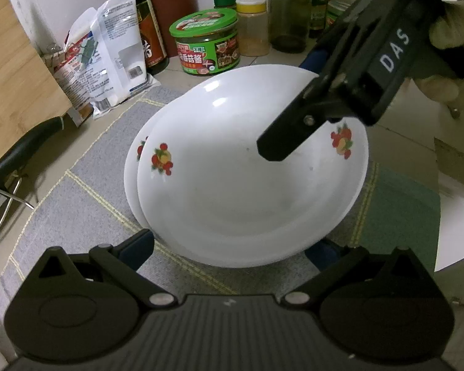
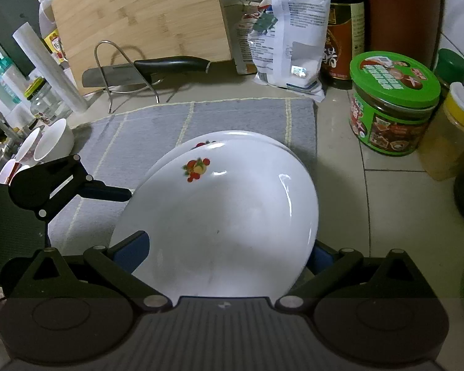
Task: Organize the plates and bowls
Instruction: 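Open the right gripper to release the plate onto the stack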
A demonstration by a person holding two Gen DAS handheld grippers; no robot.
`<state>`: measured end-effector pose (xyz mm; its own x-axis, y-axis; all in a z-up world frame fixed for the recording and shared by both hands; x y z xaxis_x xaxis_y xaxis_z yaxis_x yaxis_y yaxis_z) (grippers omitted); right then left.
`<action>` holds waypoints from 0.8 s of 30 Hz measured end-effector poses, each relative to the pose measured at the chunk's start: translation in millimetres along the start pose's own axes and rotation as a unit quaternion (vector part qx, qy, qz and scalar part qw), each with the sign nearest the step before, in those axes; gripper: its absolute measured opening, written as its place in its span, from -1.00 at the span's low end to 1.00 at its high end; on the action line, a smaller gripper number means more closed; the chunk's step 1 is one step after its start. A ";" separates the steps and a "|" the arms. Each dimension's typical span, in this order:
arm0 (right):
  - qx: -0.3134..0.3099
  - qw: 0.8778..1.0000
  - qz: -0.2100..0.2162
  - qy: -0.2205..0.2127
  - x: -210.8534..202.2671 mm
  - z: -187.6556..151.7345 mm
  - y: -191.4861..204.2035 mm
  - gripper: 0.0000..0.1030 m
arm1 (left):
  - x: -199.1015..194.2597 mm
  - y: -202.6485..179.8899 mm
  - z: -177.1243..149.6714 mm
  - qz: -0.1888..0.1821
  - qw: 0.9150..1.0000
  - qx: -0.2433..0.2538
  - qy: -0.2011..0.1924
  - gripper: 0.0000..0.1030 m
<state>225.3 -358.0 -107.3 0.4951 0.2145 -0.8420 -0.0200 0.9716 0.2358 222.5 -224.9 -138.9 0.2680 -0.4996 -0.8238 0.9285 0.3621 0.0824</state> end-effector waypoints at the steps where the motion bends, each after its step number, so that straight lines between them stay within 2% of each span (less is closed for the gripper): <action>1: -0.001 1.000 -0.001 0.000 -0.2 -0.2 0.0 1.00 | -0.1 0.1 -0.1 -0.001 1.000 -0.001 0.000 0.98; 16: -0.023 0.999 -0.041 0.016 2.3 -2.2 1.8 1.00 | -1.4 2.1 -3.0 -0.007 1.000 -0.020 -0.009 0.99; 21: -0.040 0.997 -0.064 0.012 0.5 -4.9 1.6 1.00 | -7.2 5.6 -4.5 -0.008 0.999 -0.039 -0.021 0.99; 24: -0.065 0.995 -0.081 -0.008 -6.6 -3.0 6.5 1.00 | -18.0 7.1 -5.4 0.002 0.998 -0.047 -0.052 0.99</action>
<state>219.2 -352.8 -101.6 0.5149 0.0528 -0.8556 -0.0494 0.9983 0.0318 222.9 -209.0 -126.5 0.3003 -0.5750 -0.7610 0.9009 0.4330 0.0283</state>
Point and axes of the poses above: each gripper's, at about its wrist camera, not at the fingertips, and x roughly the way its jaws point, y to its left, z to its top, the point moved 8 cm from there along x, roughly the way its jaws point, and after that the axes turned 4 degrees about -z, right-handed, at the moved point
